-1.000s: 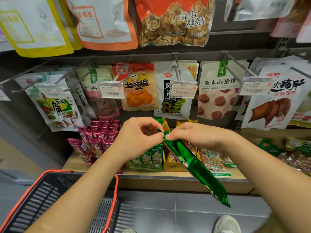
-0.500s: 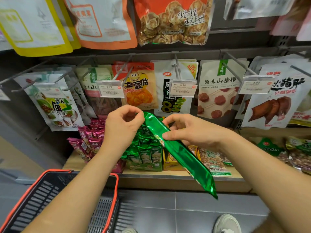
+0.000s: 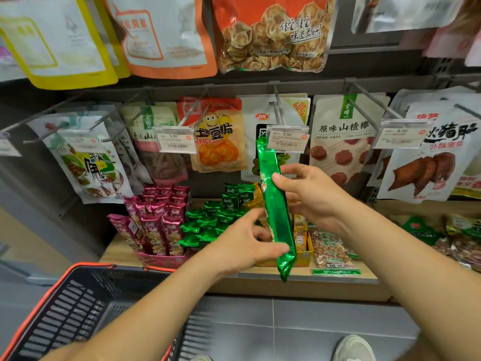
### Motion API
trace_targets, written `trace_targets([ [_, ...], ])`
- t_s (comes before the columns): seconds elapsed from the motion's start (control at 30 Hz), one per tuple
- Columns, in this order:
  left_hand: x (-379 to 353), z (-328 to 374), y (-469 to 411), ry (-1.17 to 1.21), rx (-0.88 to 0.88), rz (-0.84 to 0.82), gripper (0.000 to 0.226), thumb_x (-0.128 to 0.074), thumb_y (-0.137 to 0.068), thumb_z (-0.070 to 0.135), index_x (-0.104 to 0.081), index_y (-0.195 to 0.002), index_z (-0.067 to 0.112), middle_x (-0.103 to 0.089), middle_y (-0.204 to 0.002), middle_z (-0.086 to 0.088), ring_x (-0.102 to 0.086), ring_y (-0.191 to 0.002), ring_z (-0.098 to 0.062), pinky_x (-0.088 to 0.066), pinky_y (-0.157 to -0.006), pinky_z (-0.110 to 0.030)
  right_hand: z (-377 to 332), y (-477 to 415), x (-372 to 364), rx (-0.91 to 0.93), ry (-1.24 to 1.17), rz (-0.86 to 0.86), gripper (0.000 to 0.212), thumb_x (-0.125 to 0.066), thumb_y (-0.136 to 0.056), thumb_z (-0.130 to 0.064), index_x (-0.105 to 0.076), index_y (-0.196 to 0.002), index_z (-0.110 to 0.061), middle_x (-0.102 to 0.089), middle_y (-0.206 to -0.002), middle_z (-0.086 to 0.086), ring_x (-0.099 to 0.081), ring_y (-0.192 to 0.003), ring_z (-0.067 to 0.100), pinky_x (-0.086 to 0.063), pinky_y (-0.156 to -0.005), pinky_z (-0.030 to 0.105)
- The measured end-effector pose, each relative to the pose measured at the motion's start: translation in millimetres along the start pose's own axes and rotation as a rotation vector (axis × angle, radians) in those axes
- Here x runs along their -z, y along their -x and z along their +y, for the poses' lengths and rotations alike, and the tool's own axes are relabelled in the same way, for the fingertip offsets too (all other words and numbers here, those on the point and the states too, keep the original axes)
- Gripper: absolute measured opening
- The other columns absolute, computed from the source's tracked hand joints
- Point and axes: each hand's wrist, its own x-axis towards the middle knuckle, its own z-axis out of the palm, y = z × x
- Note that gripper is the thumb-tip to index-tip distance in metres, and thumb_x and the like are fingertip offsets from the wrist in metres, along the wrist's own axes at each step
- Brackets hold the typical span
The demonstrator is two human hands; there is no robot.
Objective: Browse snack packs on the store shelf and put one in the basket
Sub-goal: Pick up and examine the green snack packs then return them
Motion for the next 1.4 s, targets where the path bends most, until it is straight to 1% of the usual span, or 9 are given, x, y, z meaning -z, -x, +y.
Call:
trace_targets([
  [0.17,0.5,-1.8,2.3,0.003,0.07,-0.142,0.093,-0.081,-0.061,0.023,-0.036,-0.143,0.019,-0.065,-0.115,-0.025,-0.069,-0.091,-0.03,-0.054,-0.091,-0.05,3.9,-5.1,4.3,-0.089,-0.038,0.087,0.031,-0.061,-0.095,-0.013,-0.049,-0.123,-0.005,-0.065,-0.083,0.007,-0.064,-0.053,0.009,-0.056,-0.052,0.03],
  [0.43,-1.7,0.7,-5.9,-0.093,-0.033,-0.007,0.049,-0.07,-0.065,0.033,-0.058,-0.112,0.036,-0.052,-0.065,0.0,-0.046,-0.057,-0.014,-0.037,-0.061,-0.036,9.3,-8.5,17.8,-0.188,0.217,0.083,0.069,-0.076,-0.083,-0.033,-0.034,-0.137,-0.02,-0.066,-0.109,0.008,-0.074,-0.074,0.017,-0.059,-0.055,0.037],
  [0.63,-13.3,-4.4,-12.7,-0.193,-0.088,0.096,0.08,-0.072,-0.057,0.06,-0.05,-0.128,0.03,-0.048,-0.063,0.005,-0.044,-0.055,-0.012,-0.033,-0.057,-0.035,23.0,-5.8,20.6,-0.312,0.245,-0.037,0.06,-0.083,-0.075,-0.025,-0.04,-0.117,-0.018,-0.072,-0.097,0.012,-0.073,-0.071,0.021,-0.057,-0.059,0.037],
  [0.8,-10.4,5.7,-19.6,-0.128,-0.129,0.099,0.061,-0.083,-0.073,0.031,-0.052,-0.126,0.033,-0.07,-0.074,0.009,-0.06,-0.059,-0.002,-0.048,-0.066,-0.025,18.4,-12.1,30.9,-0.174,0.47,0.117,0.044,-0.069,-0.079,-0.02,-0.058,-0.122,-0.019,-0.066,-0.111,0.005,-0.063,-0.09,0.013,-0.049,-0.069,0.026],
  [0.93,22.3,9.2,-28.6,-0.574,-0.328,0.47,0.059,-0.076,-0.079,0.019,-0.049,-0.13,0.032,-0.053,-0.115,0.009,-0.051,-0.101,-0.006,-0.046,-0.092,-0.026,8.1,-6.5,35.4,-0.144,0.766,-0.158,0.046,-0.071,-0.08,-0.024,-0.062,-0.125,-0.028,-0.064,-0.114,-0.006,-0.06,-0.092,0.004,-0.045,-0.069,0.015],
  [1.0,38.9,7.8,-31.6,-0.828,-0.329,0.373,0.073,-0.074,-0.082,0.025,-0.037,-0.143,0.038,-0.039,-0.141,0.007,-0.033,-0.127,-0.013,-0.032,-0.108,-0.033,5.4,-4.4,33.0,-0.123,0.814,-0.306,0.037,-0.073,-0.081,-0.026,-0.066,-0.116,-0.034,-0.067,-0.102,-0.011,-0.06,-0.08,-0.005,-0.045,-0.067,0.01],
  [1.1,52.5,3.6,-36.1,-0.997,-0.255,0.266,0.056,-0.071,-0.084,0.037,-0.051,-0.136,0.037,-0.051,-0.138,0.008,-0.037,-0.127,-0.017,-0.035,-0.107,-0.038,-1.1,-4.6,35.3,-0.12,0.873,-0.375,0.053,-0.075,-0.081,-0.028,-0.058,-0.13,-0.035,-0.059,-0.118,-0.014,-0.057,-0.098,-0.002,-0.044,-0.09,0.021],
  [1.17,59.6,3.7,-37.7,-0.988,-0.254,0.297,0.049,-0.073,-0.082,0.037,-0.059,-0.129,0.034,-0.059,-0.127,0.008,-0.044,-0.117,-0.017,-0.039,-0.102,-0.037,-8.5,-2.1,41.7,-0.152,0.825,-0.434,0.056,-0.076,-0.079,-0.023,-0.057,-0.13,-0.04,-0.054,-0.129,-0.014,-0.057,-0.108,0.005,-0.043,-0.101,0.029],
  [1.4,68.3,4.6,-53.7,-0.82,-0.323,0.459,0.041,-0.074,-0.082,0.022,-0.064,-0.121,0.026,-0.063,-0.121,0.006,-0.053,-0.11,-0.019,-0.041,-0.096,-0.033,-20.4,1.6,50.6,-0.066,0.367,-0.348,0.046,-0.077,-0.079,-0.001,-0.062,-0.116,-0.023,-0.057,-0.129,0.006,-0.068,-0.093,0.026,-0.059,-0.08,0.033],
])
